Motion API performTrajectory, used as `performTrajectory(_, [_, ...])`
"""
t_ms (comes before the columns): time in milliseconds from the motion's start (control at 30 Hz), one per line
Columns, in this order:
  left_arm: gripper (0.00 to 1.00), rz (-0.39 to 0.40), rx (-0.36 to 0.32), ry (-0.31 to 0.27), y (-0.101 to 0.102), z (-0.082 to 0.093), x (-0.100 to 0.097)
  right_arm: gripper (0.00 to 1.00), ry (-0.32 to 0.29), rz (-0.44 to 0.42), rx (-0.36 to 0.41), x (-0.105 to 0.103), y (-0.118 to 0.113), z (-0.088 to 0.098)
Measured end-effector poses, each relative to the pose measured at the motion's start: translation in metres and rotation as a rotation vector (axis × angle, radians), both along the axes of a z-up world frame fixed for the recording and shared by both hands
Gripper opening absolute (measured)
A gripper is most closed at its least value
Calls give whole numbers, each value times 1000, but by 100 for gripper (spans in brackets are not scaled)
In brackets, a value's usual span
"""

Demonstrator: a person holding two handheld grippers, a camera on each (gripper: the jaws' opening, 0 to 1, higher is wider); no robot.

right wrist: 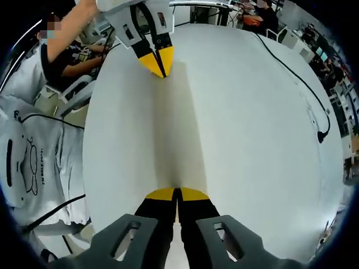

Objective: Arrange the utensils inside the cutlery case until each visible utensil rests in its matching compartment.

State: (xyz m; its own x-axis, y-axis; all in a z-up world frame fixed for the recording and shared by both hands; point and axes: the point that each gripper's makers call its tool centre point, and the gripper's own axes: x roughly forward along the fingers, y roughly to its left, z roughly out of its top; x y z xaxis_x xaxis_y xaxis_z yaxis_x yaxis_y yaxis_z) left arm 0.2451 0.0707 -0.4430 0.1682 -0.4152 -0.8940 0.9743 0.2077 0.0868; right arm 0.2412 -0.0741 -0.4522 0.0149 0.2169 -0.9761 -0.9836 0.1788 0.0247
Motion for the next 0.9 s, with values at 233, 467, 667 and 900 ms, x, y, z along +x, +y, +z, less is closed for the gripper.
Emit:
performTrajectory(233, [0,-45,193,-51,14,0,2,0,-6,5,-35,1,1,1])
performTrajectory(467, [0,-51,260,-11,31,4,-12,0,-12,-6,-25,2,0,2])
performTrajectory(667, [0,-79,330,-10,27,1,-13,0,10,-37,-19,2,-1,2])
performTrajectory(900, [0,-34,317,50,28,0,-12,0,30,-47,-13,4,-1,3])
